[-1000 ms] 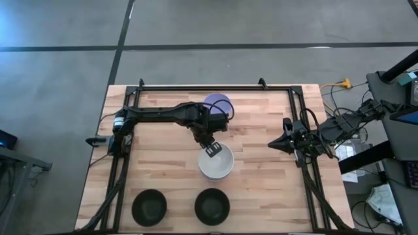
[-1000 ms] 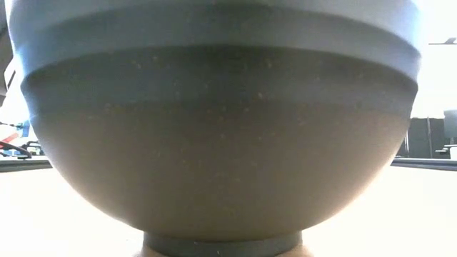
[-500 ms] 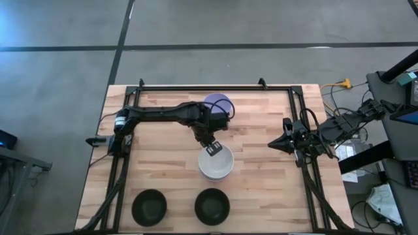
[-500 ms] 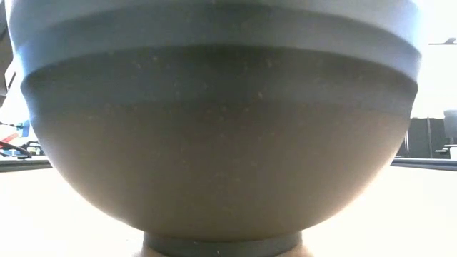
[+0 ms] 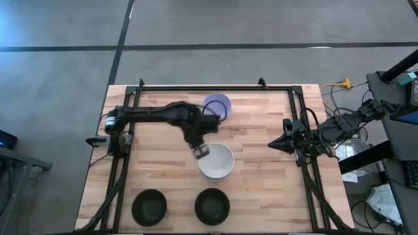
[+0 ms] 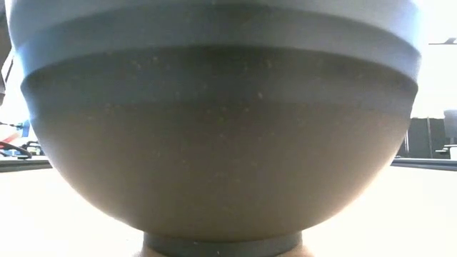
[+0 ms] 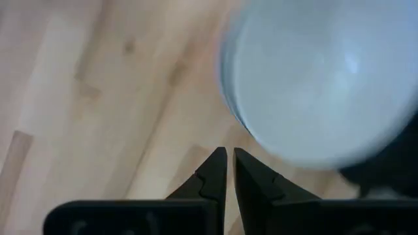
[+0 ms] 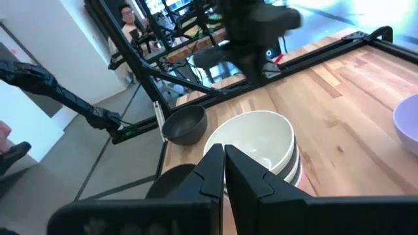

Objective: Nest bowls inside each other
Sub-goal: Stack the left black bowl on top of the white bowl

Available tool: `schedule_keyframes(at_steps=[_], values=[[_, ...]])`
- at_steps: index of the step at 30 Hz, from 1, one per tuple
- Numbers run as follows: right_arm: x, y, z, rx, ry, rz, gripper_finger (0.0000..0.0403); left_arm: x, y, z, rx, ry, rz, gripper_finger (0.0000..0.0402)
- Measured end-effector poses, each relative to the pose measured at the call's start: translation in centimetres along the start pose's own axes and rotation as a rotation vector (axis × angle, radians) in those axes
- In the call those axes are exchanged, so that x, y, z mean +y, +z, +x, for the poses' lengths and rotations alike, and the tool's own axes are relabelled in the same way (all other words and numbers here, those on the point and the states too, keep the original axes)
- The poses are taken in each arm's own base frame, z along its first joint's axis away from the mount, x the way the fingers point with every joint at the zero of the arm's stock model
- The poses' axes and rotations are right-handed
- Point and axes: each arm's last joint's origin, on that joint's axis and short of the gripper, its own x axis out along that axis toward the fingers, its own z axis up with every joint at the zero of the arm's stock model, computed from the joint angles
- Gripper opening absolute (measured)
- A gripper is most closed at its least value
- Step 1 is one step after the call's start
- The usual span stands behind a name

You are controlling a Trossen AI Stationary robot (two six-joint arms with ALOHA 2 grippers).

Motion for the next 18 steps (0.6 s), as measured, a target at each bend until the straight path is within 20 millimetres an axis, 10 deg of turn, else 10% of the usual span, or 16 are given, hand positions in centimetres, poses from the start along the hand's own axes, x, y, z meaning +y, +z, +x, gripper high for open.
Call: schedule_keyframes(at_steps=[9,18], values=[[0.2,-0.4,0.9,0.04,0.001,-0.014,0.0009,-3.9,-8.6,-4.4,0.004,-0.18,0.237,0.0012],[0.5,-1.1,2.6,0.082,-0.028,-0.059,0.0009,-3.9,-14.9,-4.0,0.097,-0.158,0.235,0.0043]])
